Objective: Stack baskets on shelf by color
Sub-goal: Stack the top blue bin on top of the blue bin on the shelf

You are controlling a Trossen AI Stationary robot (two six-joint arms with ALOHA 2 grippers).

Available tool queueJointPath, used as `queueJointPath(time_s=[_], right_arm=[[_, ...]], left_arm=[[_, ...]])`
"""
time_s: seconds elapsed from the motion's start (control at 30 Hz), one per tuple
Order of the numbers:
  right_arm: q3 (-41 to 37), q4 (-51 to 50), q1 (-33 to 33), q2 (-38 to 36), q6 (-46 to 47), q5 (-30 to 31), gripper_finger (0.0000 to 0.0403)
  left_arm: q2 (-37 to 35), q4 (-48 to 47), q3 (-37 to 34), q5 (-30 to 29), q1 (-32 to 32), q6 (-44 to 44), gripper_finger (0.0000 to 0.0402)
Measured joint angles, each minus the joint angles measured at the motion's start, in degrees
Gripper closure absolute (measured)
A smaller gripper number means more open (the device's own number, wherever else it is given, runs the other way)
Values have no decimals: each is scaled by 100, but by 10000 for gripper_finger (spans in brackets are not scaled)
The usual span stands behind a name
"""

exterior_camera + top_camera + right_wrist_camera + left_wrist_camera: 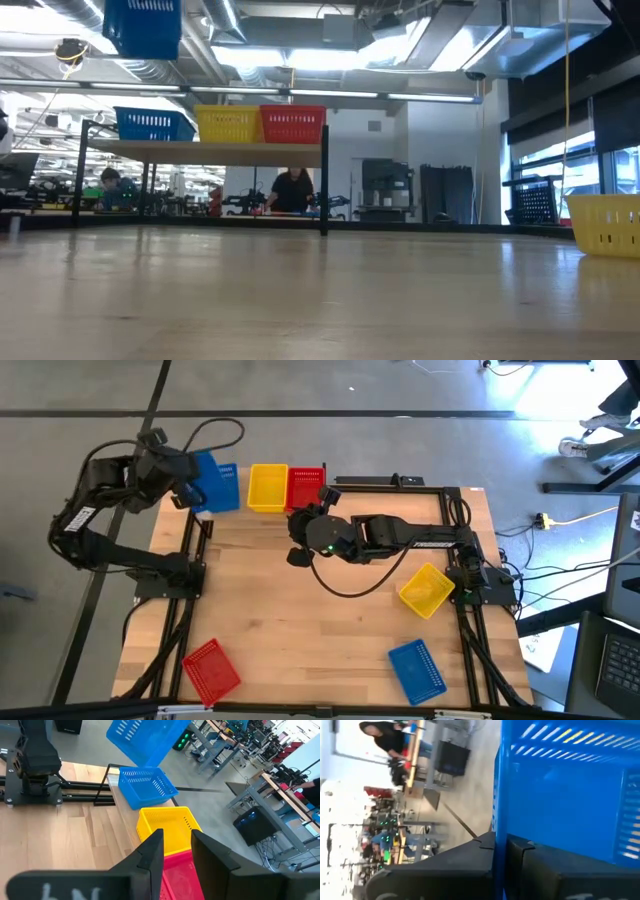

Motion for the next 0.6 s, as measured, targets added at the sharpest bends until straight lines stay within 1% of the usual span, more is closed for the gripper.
queueJointPath(time_s=[0.2,0.47,0.6], right_arm=[[0,2,0,0,0,0,302],[0,2,0,0,11,0,302],[0,2,0,-1,12,0,302]], left_arm=[[109,17,-210,731,481,421,401],[425,403,-279,704,1008,738,401],[591,455,-281,954,1255,762,401]])
